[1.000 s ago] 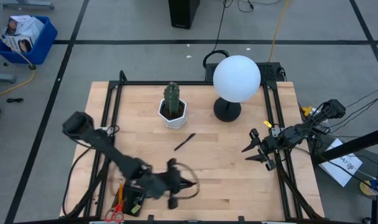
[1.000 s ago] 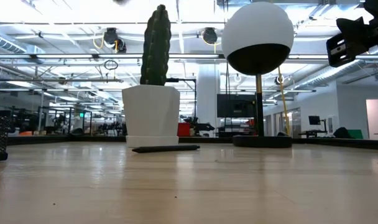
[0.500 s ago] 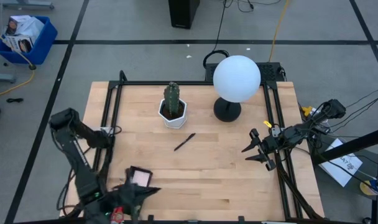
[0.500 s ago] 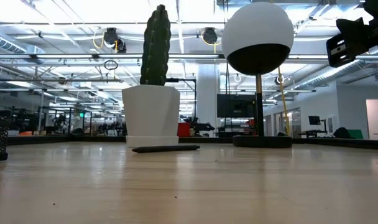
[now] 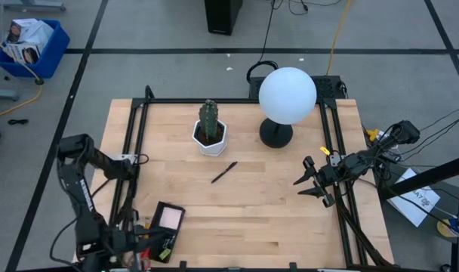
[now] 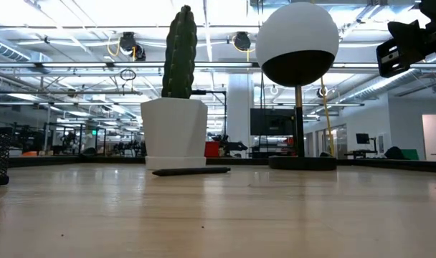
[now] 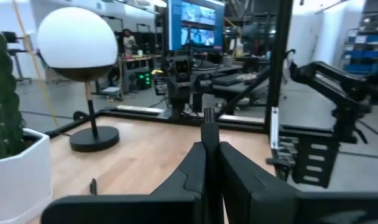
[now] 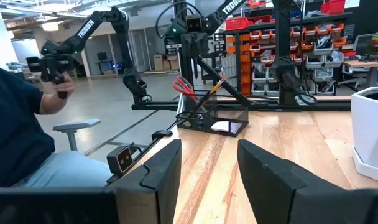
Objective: Pick and place office supplies into organizer
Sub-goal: Put the right pen in the desk organizer
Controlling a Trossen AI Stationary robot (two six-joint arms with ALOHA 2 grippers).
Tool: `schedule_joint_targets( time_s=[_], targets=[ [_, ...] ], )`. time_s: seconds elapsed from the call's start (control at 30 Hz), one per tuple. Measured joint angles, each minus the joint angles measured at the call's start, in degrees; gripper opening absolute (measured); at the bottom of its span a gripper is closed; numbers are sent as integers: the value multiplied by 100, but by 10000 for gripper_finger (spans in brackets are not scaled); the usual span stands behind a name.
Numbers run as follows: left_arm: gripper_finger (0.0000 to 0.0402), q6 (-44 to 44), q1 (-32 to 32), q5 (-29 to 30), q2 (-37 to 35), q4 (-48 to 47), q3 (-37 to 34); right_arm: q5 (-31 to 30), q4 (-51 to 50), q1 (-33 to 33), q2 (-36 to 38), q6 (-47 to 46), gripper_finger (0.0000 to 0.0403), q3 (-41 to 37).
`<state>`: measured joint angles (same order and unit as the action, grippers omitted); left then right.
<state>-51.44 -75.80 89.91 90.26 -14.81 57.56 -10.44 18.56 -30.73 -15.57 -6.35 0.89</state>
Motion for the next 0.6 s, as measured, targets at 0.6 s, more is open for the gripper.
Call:
schedule_joint_targets(
  time_s=[0.6],
  targets=[
    [26, -1006, -266, -60, -34, 42, -741, 0, 0, 1, 2, 0, 153, 0]
  ],
)
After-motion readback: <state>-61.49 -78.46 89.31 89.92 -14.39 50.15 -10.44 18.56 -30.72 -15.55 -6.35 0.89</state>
